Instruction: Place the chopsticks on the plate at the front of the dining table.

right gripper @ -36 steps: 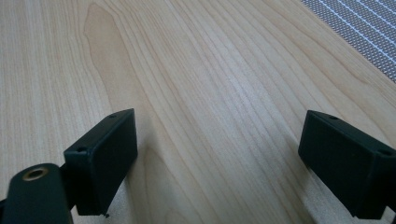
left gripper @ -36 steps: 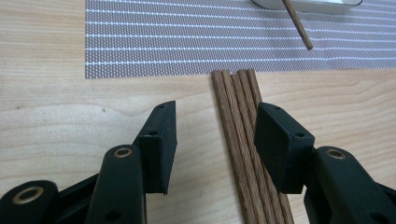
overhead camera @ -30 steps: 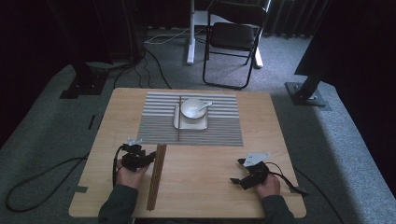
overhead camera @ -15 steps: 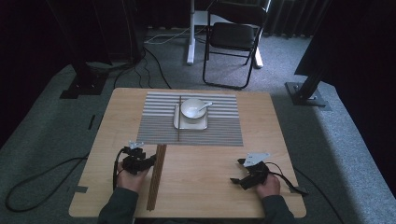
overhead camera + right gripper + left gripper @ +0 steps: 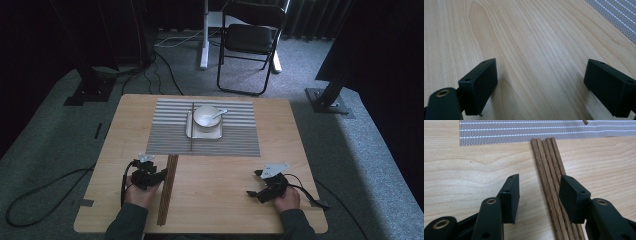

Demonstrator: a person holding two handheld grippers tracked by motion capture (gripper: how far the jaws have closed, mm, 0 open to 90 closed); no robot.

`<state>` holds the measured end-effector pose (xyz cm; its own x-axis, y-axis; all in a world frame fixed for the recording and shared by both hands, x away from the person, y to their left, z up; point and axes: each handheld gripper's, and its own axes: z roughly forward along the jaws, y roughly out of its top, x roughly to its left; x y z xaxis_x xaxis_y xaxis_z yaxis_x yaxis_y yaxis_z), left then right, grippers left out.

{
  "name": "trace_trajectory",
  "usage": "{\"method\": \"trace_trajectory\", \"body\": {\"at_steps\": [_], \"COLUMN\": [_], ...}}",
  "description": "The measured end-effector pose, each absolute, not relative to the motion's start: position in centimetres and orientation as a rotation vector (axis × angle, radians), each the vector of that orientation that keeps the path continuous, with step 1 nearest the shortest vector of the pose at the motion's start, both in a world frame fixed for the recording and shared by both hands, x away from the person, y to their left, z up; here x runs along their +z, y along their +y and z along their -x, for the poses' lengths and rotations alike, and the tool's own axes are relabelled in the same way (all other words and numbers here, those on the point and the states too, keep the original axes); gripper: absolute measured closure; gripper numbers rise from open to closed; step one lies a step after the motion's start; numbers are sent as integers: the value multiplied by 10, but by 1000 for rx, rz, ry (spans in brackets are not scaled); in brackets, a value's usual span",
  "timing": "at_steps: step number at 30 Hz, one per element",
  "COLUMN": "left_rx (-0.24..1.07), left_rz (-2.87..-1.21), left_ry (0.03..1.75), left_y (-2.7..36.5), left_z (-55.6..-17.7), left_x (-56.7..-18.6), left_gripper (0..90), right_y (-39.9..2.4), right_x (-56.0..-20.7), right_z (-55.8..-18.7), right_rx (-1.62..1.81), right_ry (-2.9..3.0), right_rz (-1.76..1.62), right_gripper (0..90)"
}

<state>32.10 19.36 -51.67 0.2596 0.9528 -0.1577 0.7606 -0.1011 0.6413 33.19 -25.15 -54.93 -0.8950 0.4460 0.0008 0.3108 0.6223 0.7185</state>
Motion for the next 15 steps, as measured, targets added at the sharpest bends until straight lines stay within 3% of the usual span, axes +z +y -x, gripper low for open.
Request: {"method": "trace_trajectory", "body": {"at_steps": [15], "left_rx": [413], "left_rz": [-1968], "left_ry": [1530], "left_y": [191], "left_z": [-314], "left_x": [-520], "left_gripper": [586], "right_y": [-252], "right_x": [-549], "right_z": [-332], "right_rx": [1130], "right_ry": [2666], "right_rz": [-628], "right_gripper": [111]}}
